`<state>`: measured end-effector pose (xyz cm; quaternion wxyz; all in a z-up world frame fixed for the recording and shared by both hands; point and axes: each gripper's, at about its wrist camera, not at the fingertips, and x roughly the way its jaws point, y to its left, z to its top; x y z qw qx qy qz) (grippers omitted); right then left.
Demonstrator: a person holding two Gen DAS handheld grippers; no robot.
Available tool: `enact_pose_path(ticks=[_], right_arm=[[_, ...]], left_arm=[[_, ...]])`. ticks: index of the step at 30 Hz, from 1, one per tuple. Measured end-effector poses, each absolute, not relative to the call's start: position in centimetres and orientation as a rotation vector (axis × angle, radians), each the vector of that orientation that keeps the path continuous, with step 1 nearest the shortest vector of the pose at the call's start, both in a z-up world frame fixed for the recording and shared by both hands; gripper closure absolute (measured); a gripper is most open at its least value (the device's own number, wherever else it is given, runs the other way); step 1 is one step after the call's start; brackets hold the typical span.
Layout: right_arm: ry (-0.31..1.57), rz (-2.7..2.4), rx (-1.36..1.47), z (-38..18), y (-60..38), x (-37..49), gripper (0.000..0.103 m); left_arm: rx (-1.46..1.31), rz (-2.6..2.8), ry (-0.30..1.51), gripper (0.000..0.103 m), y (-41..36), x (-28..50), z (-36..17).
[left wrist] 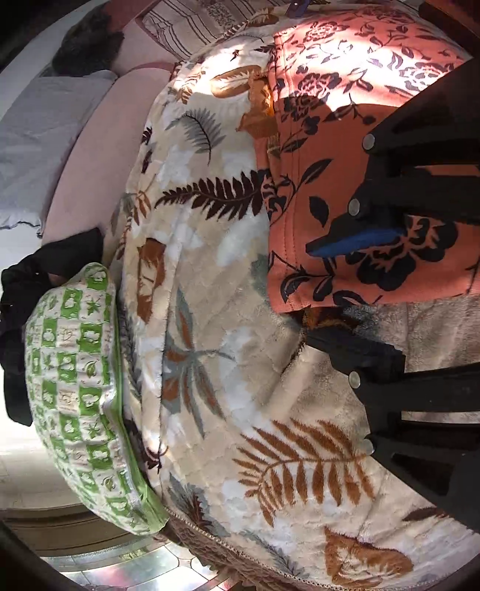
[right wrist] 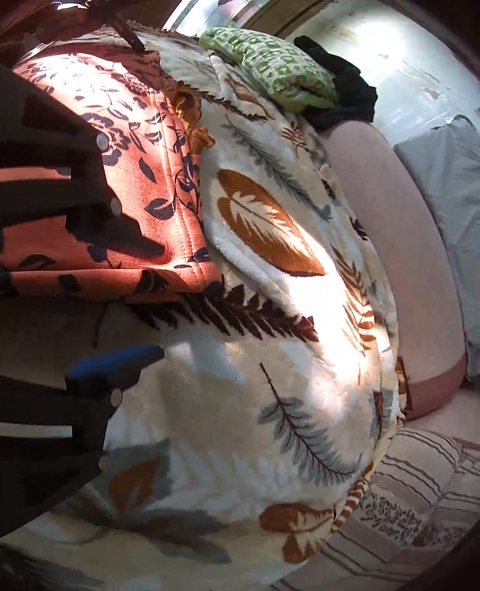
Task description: Fold small clothes
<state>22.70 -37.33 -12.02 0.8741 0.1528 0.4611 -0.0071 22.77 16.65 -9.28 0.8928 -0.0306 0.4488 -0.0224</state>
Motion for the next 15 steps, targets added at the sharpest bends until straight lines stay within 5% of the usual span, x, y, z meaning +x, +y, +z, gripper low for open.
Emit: enact_pose_path(ticks=[3, 5, 8, 13, 15], right_arm=[[0.846, 0.029, 0.364, -7.2, -37.3, 18.8, 0.04], [0.796, 0.136, 0.462, -4.7, -36.4, 15.5, 0.026], [0.785, 0.336, 0.598, -4.1, -33.9, 11.1, 0.022], [0.974, 0.276, 0.749, -13.3, -32.6, 8.8, 0.022], [1.02, 0.206, 0.884, -16.7, -34.3, 8.1, 0.031]], left_arm=[[-0.098, -0.113, 0.844, 0.058, 16.1, 18.1, -5.4], [-0.108, -0.167, 0.805, 0.047, 15.2, 14.5, -4.0], [-0.099, -0.212, 0.805, 0.044, 13.1, 10.3, -5.0], [-0.037, -0.153, 1.039, 0.043, 11.2, 10.7, -14.8], [0.031, -0.134, 0.991, 0.043, 10.2, 9.8, -13.1]])
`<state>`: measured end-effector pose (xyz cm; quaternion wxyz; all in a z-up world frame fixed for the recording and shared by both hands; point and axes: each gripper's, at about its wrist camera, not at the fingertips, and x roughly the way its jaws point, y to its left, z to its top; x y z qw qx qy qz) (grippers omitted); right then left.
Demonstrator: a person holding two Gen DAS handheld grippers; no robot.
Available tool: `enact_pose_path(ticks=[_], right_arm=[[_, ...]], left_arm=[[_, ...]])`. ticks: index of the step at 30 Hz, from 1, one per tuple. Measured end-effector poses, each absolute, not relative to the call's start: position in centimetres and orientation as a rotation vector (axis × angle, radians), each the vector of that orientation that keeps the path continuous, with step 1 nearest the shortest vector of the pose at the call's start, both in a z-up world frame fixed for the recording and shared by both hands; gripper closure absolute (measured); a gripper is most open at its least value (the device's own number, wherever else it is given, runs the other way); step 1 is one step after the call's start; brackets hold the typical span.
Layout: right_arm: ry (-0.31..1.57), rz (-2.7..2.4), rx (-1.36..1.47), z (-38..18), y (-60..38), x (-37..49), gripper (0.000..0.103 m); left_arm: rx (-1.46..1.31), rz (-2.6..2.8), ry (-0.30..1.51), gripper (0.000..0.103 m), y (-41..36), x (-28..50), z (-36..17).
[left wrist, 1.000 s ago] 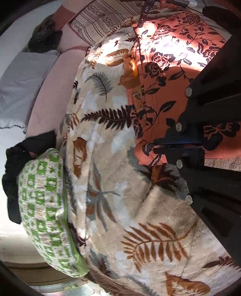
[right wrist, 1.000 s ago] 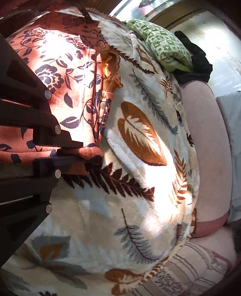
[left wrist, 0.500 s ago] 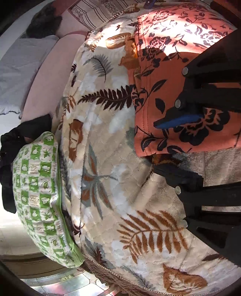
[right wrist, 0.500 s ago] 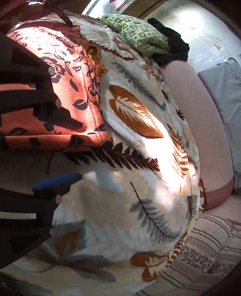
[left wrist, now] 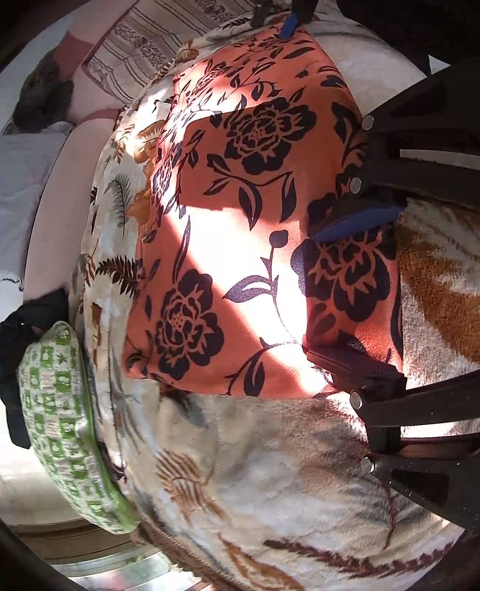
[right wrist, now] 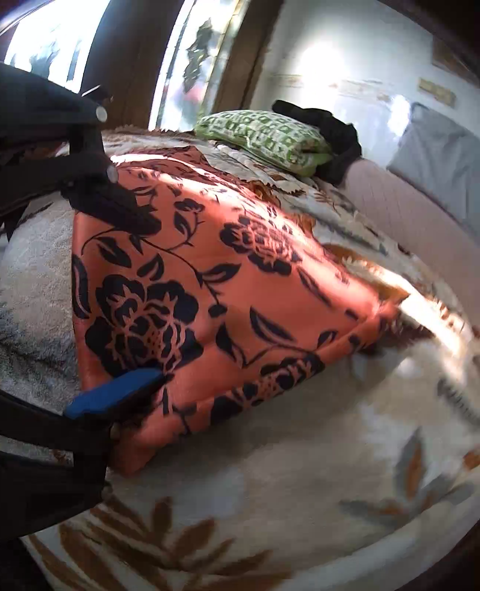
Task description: Fold small clothes
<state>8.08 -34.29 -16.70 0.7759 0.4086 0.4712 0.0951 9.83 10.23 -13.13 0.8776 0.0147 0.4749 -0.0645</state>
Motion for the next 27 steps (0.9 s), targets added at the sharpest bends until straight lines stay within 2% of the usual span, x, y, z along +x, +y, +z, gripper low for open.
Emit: enact_pose_path(ticks=[2, 4, 6, 8, 9, 10, 11, 17, 23, 27], right_arm=[[0.977, 0.199, 0.89, -14.4, -34.5, 7.1, 0.029], [0.91, 0.234, 0.833, -11.7, -34.0, 6.5, 0.026], [0.864, 0.281, 0.818, -10.8, -33.5, 6.3, 0.021], [0.931, 0.224, 0.827, -13.2, -33.4, 6.6, 0.018], [1.033, 0.165, 0.84, -15.7, -33.8, 7.0, 0.018], [1.034, 0.157, 0.903, -17.0, -34.3, 6.5, 0.023], [0.972, 0.158, 0.947, -16.3, -34.8, 5.8, 0.024], [0.882, 0.194, 1.007, -12.3, -35.2, 2.6, 0.023], [0.968, 0.181, 1.2, -16.8, -33.9, 1.3, 0.022], [0.944, 0.249, 1.071, -13.9, -31.9, 2.6, 0.022]], left_arm=[[-0.013, -0.166, 0.919, 0.043, 10.3, 8.8, -10.3], [-0.032, -0.175, 0.835, 0.037, 10.5, 7.9, -8.3], [-0.03, -0.135, 0.839, 0.022, 10.6, 8.1, -8.8], [-0.036, -0.111, 0.982, 0.021, 10.9, 9.6, -12.7], [-0.016, -0.09, 1.066, 0.019, 11.1, 10.2, -14.8], [0.022, -0.082, 1.0, 0.018, 10.9, 9.7, -14.5], [0.044, -0.072, 0.979, 0.018, 10.6, 9.3, -13.6], [-0.078, -0.055, 0.899, 0.018, 9.6, 9.1, -9.1], [-0.076, -0.026, 0.99, 0.018, 6.7, 10.1, -10.3], [-0.066, -0.007, 0.997, 0.018, 5.9, 9.8, -10.8]])
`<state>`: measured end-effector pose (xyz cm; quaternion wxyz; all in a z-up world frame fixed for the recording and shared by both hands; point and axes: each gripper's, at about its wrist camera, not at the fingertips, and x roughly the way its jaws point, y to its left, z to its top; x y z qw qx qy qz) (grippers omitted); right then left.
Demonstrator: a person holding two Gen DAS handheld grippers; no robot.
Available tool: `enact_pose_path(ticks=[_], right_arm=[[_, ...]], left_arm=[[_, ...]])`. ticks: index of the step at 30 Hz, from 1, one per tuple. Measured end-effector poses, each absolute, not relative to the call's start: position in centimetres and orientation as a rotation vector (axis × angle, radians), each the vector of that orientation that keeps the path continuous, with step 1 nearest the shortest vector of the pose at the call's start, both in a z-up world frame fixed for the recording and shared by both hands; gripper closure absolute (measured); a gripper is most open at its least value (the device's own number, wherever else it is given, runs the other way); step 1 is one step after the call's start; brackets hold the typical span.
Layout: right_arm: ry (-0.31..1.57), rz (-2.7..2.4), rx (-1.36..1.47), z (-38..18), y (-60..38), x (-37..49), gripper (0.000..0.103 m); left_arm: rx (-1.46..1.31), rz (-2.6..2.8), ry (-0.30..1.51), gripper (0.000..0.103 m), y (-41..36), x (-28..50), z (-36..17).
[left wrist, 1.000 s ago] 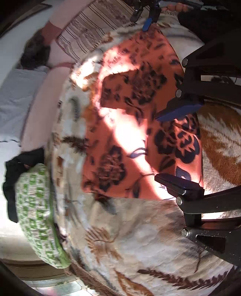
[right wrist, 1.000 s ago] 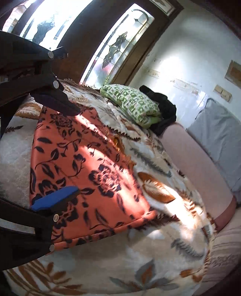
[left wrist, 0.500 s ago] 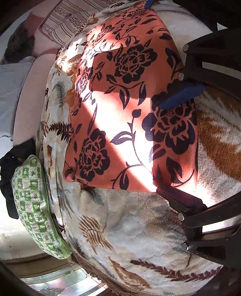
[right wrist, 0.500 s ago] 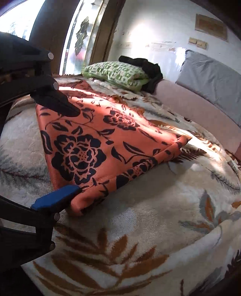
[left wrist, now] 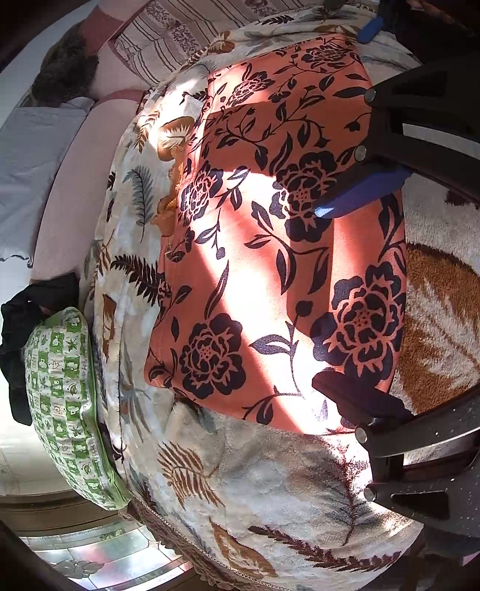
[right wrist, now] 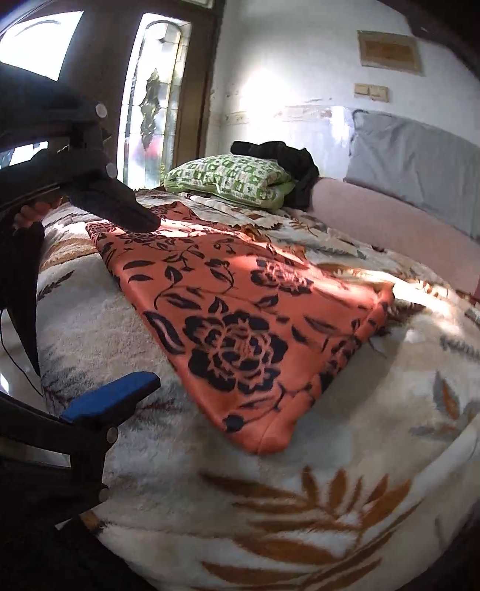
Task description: Fold small clothes
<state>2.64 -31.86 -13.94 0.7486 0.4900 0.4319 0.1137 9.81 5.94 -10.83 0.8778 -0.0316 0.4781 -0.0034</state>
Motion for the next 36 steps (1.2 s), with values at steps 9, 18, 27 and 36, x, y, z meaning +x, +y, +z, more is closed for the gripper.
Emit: enact_pose_path(ticks=[9, 18, 27, 36], right_arm=[[1.027, 0.197, 1.015, -16.4, -33.4, 11.1, 0.025], [0.949, 0.309, 0.925, -11.0, -32.8, 14.9, 0.02], [0.949, 0.154, 1.047, -14.5, -36.2, 15.9, 0.019], [0.944, 0.121, 1.194, -16.4, -35.7, 1.7, 0.018]], left_arm=[[-0.016, 0.015, 1.036, 0.018, 5.8, 10.2, -11.7], [0.041, 0.021, 1.048, 0.018, 4.9, 11.2, -12.3], [0.022, 0.05, 1.046, 0.018, 5.6, 12.0, -12.1], [-0.021, -0.003, 1.035, 0.018, 2.5, 12.3, -12.3]])
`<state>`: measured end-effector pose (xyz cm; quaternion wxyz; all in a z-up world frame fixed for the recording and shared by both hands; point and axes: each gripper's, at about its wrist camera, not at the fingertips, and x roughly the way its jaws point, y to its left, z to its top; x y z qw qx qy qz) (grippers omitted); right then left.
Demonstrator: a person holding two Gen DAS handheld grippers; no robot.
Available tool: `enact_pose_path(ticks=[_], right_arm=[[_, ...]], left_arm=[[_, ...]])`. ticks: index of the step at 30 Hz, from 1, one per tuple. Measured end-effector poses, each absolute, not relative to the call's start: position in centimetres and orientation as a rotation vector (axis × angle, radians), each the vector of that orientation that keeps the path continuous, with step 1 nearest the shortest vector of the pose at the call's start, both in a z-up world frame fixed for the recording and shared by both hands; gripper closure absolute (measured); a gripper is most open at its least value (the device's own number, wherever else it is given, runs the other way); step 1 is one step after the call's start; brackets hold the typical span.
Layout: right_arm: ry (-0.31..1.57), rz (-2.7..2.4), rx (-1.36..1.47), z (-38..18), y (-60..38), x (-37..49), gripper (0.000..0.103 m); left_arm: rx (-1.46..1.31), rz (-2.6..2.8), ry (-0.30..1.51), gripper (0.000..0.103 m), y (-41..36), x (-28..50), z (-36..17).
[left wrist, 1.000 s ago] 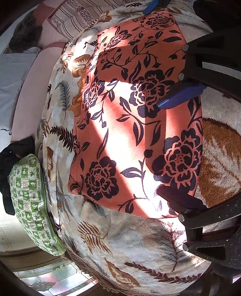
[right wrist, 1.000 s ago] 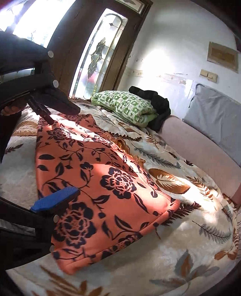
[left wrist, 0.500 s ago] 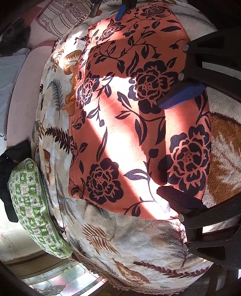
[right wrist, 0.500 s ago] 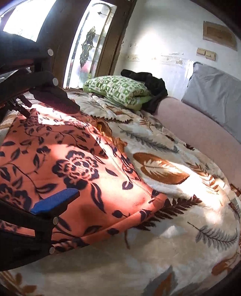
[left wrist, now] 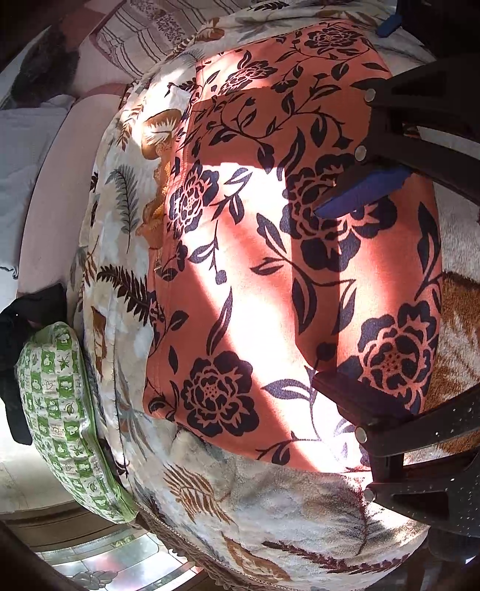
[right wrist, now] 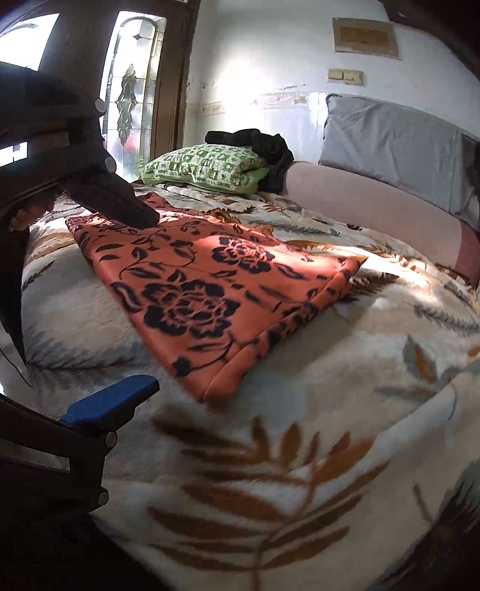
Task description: Fold small clothes
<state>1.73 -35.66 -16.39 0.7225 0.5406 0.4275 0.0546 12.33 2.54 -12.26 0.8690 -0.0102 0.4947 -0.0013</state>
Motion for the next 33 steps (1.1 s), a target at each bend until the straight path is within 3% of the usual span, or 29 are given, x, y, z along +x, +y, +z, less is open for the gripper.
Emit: enact_pose_path(ticks=[6, 7, 10, 13, 16, 18, 19, 21, 22, 23, 27, 33], right_arm=[[0.867, 0.09, 1.354, -18.9, -36.8, 3.1, 0.02], [0.847, 0.092, 1.342, -18.5, -36.9, 3.7, 0.031], [0.91, 0.038, 1.265, -19.3, -37.3, 4.9, 0.09], [0.875, 0.019, 1.195, -17.6, -36.7, 3.8, 0.095], [0.914, -0.02, 1.051, -17.1, -36.5, 3.2, 0.095], [0.95, 0.013, 1.175, -19.6, -37.2, 3.1, 0.092], [0.941, 0.026, 1.212, -19.3, -37.7, 2.9, 0.084], [0.926, 0.011, 1.098, -16.8, -38.1, 2.6, 0.053], [0.908, -0.012, 1.04, -15.4, -38.4, 2.2, 0.024], [0.872, -0.03, 1.003, -14.1, -38.9, 1.9, 0.019], [0.812, 0.099, 0.918, -10.9, -40.5, 6.4, 0.019], [0.994, 0.222, 0.76, -13.5, -39.4, 21.1, 0.021]], left_arm=[[0.002, 0.004, 1.067, 0.018, 1.8, 12.6, -13.5], [0.001, 0.005, 1.063, 0.018, 1.9, 12.5, -13.5], [0.016, 0.009, 1.069, 0.018, 1.7, 12.5, -13.2], [0.018, 0.015, 1.036, 0.018, 1.6, 12.1, -12.1], [0.01, 0.01, 0.991, 0.017, 1.2, 12.3, -11.7], [0.059, -0.015, 1.081, 0.017, 0.3, 13.3, -13.6], [0.081, -0.011, 1.074, 0.015, 0.1, 13.3, -14.1], [0.081, -0.005, 1.027, 0.01, 0.1, 13.0, -14.2], [0.081, -0.007, 1.026, 0.009, 0.2, 13.1, -14.3], [0.082, -0.009, 1.02, 0.007, 0.2, 13.2, -14.4], [0.072, -0.023, 1.012, 0.004, 0.6, 13.3, -14.6], [0.07, -0.038, 0.991, 0.004, 0.7, 13.0, -14.7]])
